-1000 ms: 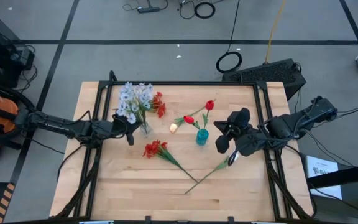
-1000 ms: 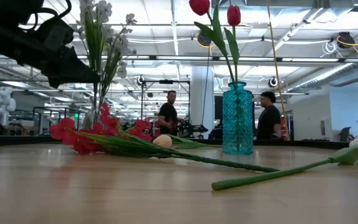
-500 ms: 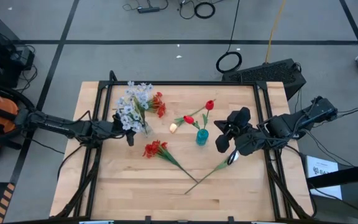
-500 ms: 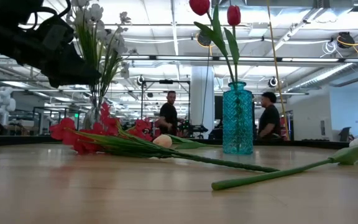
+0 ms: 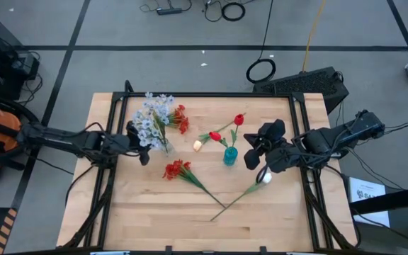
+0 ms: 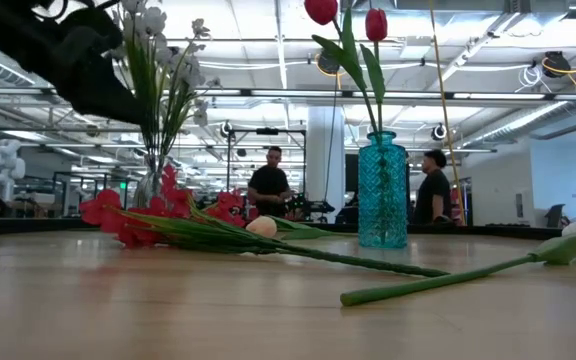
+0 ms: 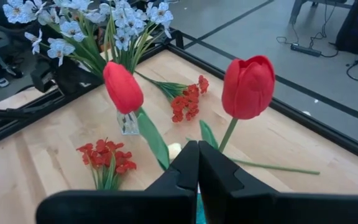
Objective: Sort flowers into vase by color
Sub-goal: Put the white flowers into the transparent vase, then put the top red flowers into the blue vase
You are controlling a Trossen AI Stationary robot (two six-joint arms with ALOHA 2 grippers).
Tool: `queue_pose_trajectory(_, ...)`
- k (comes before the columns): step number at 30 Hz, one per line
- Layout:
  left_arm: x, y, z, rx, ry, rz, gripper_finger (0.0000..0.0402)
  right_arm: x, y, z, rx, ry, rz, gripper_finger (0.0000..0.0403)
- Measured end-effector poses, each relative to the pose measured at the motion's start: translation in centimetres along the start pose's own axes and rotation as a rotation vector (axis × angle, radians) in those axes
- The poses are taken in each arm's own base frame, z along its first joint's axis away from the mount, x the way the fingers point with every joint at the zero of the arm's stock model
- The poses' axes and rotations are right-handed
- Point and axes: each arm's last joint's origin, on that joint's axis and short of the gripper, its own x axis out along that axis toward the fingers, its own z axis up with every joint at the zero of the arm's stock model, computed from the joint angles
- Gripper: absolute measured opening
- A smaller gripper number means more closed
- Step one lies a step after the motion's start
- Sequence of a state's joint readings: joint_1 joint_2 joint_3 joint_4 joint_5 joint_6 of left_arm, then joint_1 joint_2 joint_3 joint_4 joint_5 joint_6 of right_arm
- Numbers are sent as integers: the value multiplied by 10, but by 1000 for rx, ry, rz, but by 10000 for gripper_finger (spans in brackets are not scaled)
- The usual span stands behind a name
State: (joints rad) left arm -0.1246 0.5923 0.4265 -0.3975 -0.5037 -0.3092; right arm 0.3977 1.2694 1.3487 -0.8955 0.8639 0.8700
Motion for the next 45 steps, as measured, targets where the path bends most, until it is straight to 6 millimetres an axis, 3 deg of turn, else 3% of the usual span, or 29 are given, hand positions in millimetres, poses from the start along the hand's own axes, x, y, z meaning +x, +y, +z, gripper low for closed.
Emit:
queue_pose_trajectory(6, -15, 4, 11, 25, 46, 5, 193, 1, -1, 1, 0, -1, -4, 0)
queue_pose_trajectory(12, -33, 16, 8, -12, 33, -9, 193, 1, -1, 1, 2, 0, -3, 0)
queue_pose_trajectory(19, -52, 28, 6, -115, -60, -41, 193, 1, -1, 1, 3, 0, -3, 0)
queue_pose_trajectory(24, -59, 37, 3, -249, -112, 77, 193, 1, -1, 1, 4, 0, -3, 0)
queue_pose_trajectory(30, -57, 41, 5, -375, -181, 242, 193, 1, -1, 1, 1, -1, -4, 0)
queue_pose_trajectory(38, -40, 45, 8, -450, -125, 387, 193, 4, -3, 3, -13, -6, -19, 0)
queue_pose_trajectory(45, -34, 63, 9, -542, -121, 579, 193, 5, -1, 6, -28, -25, -6, 0)
